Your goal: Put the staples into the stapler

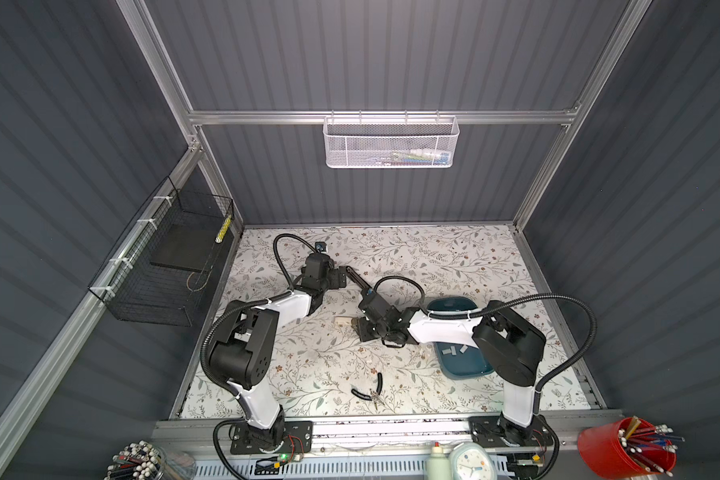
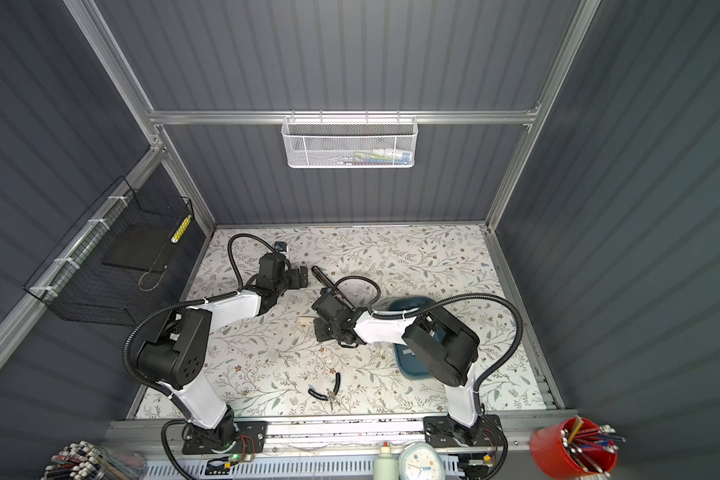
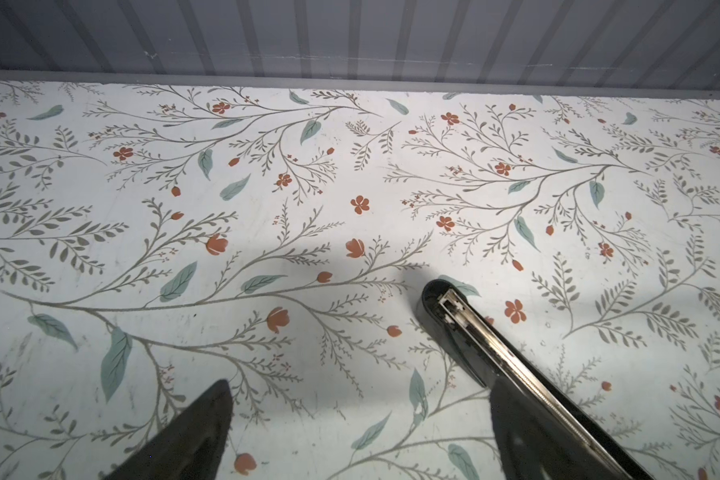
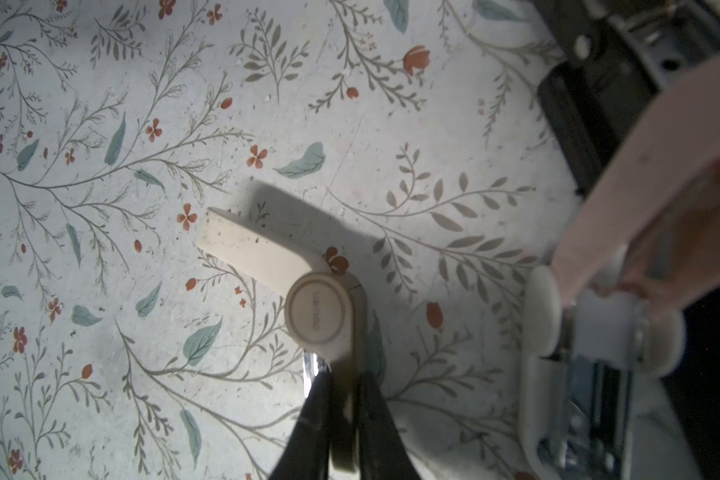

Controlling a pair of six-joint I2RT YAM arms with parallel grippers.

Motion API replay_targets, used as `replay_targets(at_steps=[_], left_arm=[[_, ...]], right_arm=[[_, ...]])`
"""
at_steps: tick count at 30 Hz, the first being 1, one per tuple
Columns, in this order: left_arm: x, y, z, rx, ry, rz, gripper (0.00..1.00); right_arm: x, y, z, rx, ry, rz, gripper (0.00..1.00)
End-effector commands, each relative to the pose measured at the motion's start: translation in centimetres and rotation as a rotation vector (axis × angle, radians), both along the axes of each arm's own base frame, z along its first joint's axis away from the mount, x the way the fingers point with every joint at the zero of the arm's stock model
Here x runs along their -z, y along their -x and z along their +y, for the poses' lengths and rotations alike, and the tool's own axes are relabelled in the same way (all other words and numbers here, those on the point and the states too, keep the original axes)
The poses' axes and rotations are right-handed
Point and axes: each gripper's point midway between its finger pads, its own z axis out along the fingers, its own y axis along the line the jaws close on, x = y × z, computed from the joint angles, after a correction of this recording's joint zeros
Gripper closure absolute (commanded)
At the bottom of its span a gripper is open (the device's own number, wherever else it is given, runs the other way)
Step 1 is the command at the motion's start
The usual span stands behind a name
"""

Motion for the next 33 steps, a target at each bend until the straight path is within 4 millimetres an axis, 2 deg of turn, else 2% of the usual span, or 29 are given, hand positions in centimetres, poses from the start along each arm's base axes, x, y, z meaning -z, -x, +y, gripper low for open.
replay_targets(at_steps=[1,5,8,12,14,15,18,20,22,24,26,28,30,32,33], left_arm=[[-0.2,0.2,-0.3,0.018,0.04,-0.008,0.02],[0.3,-0.5,-1.7,0.067,0.103,-0.053,0.01],[1.7,-2.0,-2.9,0.073,0.161,-0.048,0.01],[4.4,-4.4,-3.0,-0.006,0.126,-0.008,0.01],[5.2,-4.8,-2.4,-0.08,0.087,-0.038,0.01],[5.3,-4.7,-2.7,-0.074,0.093,-0.063,0.01],[4.7,-5.4,-6.1,0.071,0.113,-0.119,0.01],[6.1,-6.9,-8.4,0.163,0.09,-0.002,0.01],[7.9,-9.3,-9.5,0.148,0.057,0.134,0.01],[9.6,-10.1,-10.4,0.173,0.033,0.215,0.01],[9.5,-9.9,-10.2,0.165,0.03,0.183,0.01],[8.1,-9.3,-9.1,0.108,0.043,0.093,0.01],[7.6,-8.6,-6.0,-0.05,0.016,0.045,0.01],[7.6,-8.7,-4.4,-0.152,-0.001,0.051,0.01],[7.4,-9.3,-4.4,-0.167,-0.016,0.063,0.01]], right_arm=[[1.1,0.5,-1.1,0.019,0.013,0.034,0.86],[1.8,0.4,-1.8,0.038,0.011,0.047,0.87],[2.4,0.3,-2.4,0.048,0.015,0.056,0.86],[3.3,0.3,-3.4,0.062,0.033,0.059,0.86],[3.8,0.3,-3.8,0.067,0.04,0.064,0.86],[4.0,0.3,-4.0,0.071,0.046,0.067,0.86],[4.8,0.1,-4.7,0.081,0.056,0.079,0.86],[4.9,0.0,-5.0,0.084,0.055,0.08,0.86],[4.9,-0.1,-5.4,0.089,0.062,0.073,0.86],[4.6,-0.3,-5.5,0.089,0.067,0.062,0.86],[4.4,-0.3,-5.4,0.083,0.058,0.059,0.86],[4.1,-0.3,-5.3,0.079,0.052,0.053,0.86],[3.8,-0.4,-5.1,0.072,0.041,0.047,0.86],[3.6,-0.4,-5.0,0.064,0.035,0.047,0.86],[3.5,-0.4,-4.8,0.058,0.03,0.044,0.86]])
